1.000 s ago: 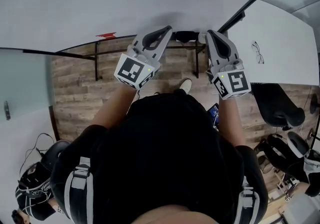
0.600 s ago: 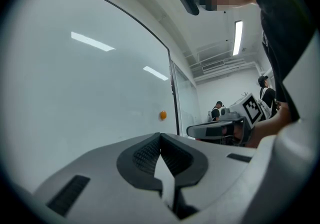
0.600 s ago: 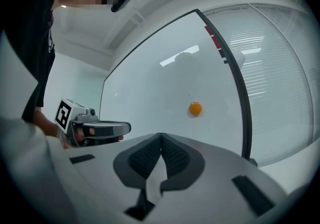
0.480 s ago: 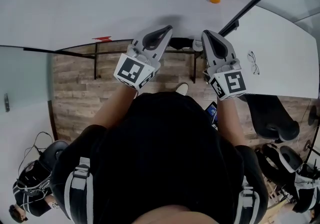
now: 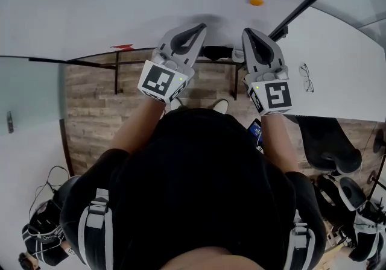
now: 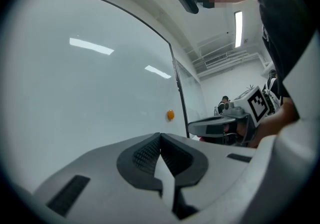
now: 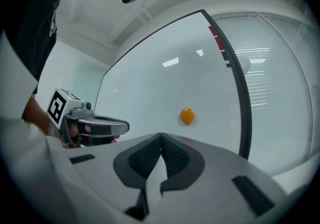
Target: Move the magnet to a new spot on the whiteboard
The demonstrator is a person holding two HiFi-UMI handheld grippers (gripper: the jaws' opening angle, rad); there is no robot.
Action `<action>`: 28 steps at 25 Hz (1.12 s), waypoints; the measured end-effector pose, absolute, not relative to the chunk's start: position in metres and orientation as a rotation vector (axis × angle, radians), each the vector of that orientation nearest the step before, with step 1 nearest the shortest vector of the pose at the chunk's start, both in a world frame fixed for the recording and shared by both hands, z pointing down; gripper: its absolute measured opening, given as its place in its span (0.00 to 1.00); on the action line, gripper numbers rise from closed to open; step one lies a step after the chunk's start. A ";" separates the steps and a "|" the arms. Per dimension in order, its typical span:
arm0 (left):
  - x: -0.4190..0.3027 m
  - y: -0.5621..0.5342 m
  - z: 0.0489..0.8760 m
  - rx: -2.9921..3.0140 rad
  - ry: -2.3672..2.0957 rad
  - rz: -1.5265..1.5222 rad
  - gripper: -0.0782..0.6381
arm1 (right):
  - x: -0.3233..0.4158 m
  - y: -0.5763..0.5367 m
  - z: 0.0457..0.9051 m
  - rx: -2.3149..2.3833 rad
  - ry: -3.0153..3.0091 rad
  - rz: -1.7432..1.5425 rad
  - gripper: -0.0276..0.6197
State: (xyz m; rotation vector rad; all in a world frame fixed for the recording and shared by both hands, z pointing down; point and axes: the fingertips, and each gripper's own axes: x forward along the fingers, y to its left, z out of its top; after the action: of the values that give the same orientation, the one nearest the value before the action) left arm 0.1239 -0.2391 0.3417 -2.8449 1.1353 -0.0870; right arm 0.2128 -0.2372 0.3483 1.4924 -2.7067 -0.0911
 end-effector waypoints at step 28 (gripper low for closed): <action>0.065 -0.245 0.346 -2.904 1.069 -0.082 0.12 | 0.235 -0.290 0.304 2.034 -2.209 -0.316 0.25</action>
State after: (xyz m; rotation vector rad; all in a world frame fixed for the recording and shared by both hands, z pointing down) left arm 0.0654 -0.2453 0.3456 -2.9038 1.0690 -0.0817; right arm 0.2355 -0.2901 0.3043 2.0336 -2.2090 -0.3158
